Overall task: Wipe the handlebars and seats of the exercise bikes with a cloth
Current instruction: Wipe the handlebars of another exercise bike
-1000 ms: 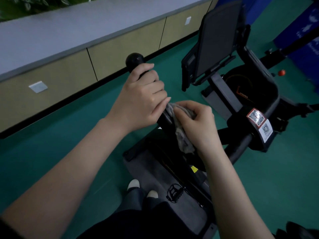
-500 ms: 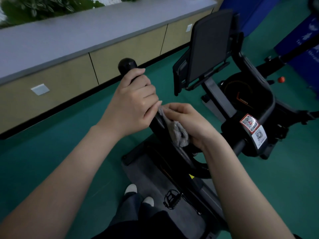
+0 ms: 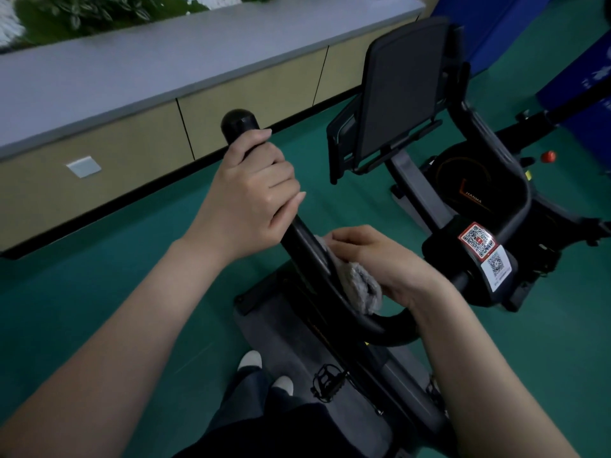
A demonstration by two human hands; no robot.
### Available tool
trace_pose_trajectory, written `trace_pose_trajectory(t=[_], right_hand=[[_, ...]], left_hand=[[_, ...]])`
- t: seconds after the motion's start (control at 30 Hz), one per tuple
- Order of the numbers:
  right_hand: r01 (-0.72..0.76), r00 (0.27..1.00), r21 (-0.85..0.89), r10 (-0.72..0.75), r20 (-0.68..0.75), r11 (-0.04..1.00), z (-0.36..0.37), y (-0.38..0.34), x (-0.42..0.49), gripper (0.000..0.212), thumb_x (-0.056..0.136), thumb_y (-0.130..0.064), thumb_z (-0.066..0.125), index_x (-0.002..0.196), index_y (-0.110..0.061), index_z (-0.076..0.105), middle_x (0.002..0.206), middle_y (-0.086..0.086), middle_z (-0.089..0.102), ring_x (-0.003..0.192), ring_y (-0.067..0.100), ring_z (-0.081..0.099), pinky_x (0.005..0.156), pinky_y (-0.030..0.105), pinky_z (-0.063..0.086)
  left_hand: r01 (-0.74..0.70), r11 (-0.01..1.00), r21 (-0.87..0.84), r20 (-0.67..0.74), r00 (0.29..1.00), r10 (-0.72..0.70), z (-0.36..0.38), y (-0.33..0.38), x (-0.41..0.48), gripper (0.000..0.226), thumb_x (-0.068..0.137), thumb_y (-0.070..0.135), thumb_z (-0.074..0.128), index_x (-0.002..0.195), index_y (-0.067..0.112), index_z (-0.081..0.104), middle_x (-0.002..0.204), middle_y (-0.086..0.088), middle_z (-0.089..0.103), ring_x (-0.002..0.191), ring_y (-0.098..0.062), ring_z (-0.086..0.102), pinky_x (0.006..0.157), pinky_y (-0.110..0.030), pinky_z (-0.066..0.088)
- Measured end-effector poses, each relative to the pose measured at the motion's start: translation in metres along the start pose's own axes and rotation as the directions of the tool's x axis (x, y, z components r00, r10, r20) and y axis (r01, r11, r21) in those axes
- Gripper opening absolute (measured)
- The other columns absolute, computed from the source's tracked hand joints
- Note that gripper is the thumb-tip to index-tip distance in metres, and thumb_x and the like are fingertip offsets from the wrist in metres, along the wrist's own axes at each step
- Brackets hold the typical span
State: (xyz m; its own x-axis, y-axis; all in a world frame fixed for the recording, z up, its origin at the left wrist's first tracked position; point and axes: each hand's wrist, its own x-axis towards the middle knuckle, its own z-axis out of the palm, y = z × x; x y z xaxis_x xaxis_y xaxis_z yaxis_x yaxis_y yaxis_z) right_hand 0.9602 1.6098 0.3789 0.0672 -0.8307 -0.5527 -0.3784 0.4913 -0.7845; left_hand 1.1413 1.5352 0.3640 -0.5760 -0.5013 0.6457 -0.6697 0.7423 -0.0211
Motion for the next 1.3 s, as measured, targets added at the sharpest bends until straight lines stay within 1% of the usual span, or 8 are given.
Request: trace_pose_trajectory(t=[0.07, 0.13, 0.2, 0.3, 0.6, 0.73, 1.13, 1.3], right_hand=[[0.084, 0.973, -0.059, -0.095, -0.213, 0.995, 0.012, 0.003, -0.005, 0.020, 0.095, -0.014, 0.054, 0.084, -0.003, 0.067, 0.078, 0.002, 0.066, 0.077, 0.010, 0.058, 0.077, 0.033, 0.049], [0.208, 0.859, -0.156, -0.256, -0.444, 0.966, 0.031, -0.001, -0.011, 0.014, 0.092, -0.015, 0.059, 0.081, -0.014, 0.069, 0.076, -0.006, 0.067, 0.075, 0.003, 0.060, 0.075, 0.022, 0.047], [0.265, 0.750, -0.330, -0.409, -0.520, 0.906, 0.045, -0.004, -0.020, 0.010, 0.090, -0.016, 0.062, 0.087, -0.015, 0.071, 0.079, -0.004, 0.066, 0.078, 0.006, 0.059, 0.071, 0.016, 0.041], [0.255, 0.679, -0.467, -0.500, -0.537, 0.847, 0.048, 0.007, -0.036, 0.008, 0.089, -0.015, 0.064, 0.091, -0.012, 0.072, 0.083, 0.003, 0.061, 0.082, 0.017, 0.056, 0.072, 0.020, 0.037], [0.278, 0.517, -0.474, -0.546, -0.659, 0.835, 0.066, 0.019, -0.043, 0.011, 0.088, -0.010, 0.065, 0.094, -0.006, 0.073, 0.077, 0.004, 0.054, 0.078, 0.020, 0.050, 0.070, 0.019, 0.034], [0.173, 0.415, -0.539, -0.558, -0.719, 0.824, 0.072, 0.038, -0.058, 0.014, 0.089, -0.017, 0.061, 0.089, -0.009, 0.073, 0.073, 0.001, 0.052, 0.074, 0.019, 0.049, 0.068, 0.032, 0.037], [-0.023, -0.203, -0.403, -0.399, -0.894, 0.915, 0.130, 0.034, -0.022, 0.012, 0.091, -0.005, 0.063, 0.098, 0.000, 0.071, 0.082, 0.002, 0.053, 0.078, 0.019, 0.050, 0.067, 0.047, 0.047], [-0.004, -0.390, -0.298, -0.276, -0.879, 0.954, 0.155, 0.015, 0.007, 0.016, 0.089, 0.002, 0.062, 0.104, 0.005, 0.068, 0.094, 0.005, 0.051, 0.086, 0.030, 0.054, 0.090, 0.035, 0.047]], left_hand=[[0.008, 1.000, 0.006, -0.003, 1.000, -0.008, 0.001, 0.001, 0.000, 0.030, 0.092, 0.019, 0.050, 0.067, 0.009, 0.064, 0.068, 0.000, 0.061, 0.079, -0.025, 0.058, 0.110, -0.034, 0.021], [0.017, 1.000, 0.007, -0.002, 1.000, -0.017, 0.000, 0.001, 0.000, 0.030, 0.091, 0.019, 0.050, 0.066, 0.009, 0.063, 0.068, 0.000, 0.060, 0.079, -0.025, 0.057, 0.110, -0.033, 0.020], [0.020, 1.000, 0.009, -0.003, 1.000, -0.020, 0.000, 0.000, 0.000, 0.030, 0.091, 0.019, 0.051, 0.066, 0.009, 0.063, 0.068, 0.000, 0.060, 0.079, -0.025, 0.056, 0.110, -0.032, 0.020], [0.018, 1.000, 0.002, -0.007, 1.000, -0.018, -0.001, 0.001, 0.000, 0.030, 0.091, 0.019, 0.051, 0.066, 0.009, 0.063, 0.067, 0.000, 0.060, 0.079, -0.025, 0.057, 0.110, -0.032, 0.020], [0.011, 1.000, 0.006, -0.028, 1.000, -0.011, 0.002, 0.001, -0.001, 0.030, 0.092, 0.019, 0.051, 0.066, 0.009, 0.063, 0.068, -0.001, 0.062, 0.078, -0.026, 0.055, 0.107, -0.036, 0.023], [-0.013, 1.000, -0.001, -0.034, 0.999, 0.013, 0.003, -0.002, -0.003, 0.031, 0.092, 0.019, 0.051, 0.065, 0.009, 0.061, 0.067, -0.002, 0.061, 0.078, -0.026, 0.056, 0.107, -0.036, 0.023], [-0.130, 0.985, -0.112, 0.011, 0.991, 0.133, 0.000, -0.015, -0.003, 0.033, 0.097, 0.020, 0.047, 0.071, 0.010, 0.065, 0.072, -0.001, 0.064, 0.084, -0.025, 0.058, 0.110, -0.032, 0.016], [-0.139, 0.976, -0.170, 0.016, 0.990, 0.143, -0.001, -0.017, -0.001, 0.034, 0.097, 0.018, 0.044, 0.069, 0.010, 0.062, 0.070, -0.003, 0.061, 0.083, -0.026, 0.057, 0.107, -0.032, 0.018]])
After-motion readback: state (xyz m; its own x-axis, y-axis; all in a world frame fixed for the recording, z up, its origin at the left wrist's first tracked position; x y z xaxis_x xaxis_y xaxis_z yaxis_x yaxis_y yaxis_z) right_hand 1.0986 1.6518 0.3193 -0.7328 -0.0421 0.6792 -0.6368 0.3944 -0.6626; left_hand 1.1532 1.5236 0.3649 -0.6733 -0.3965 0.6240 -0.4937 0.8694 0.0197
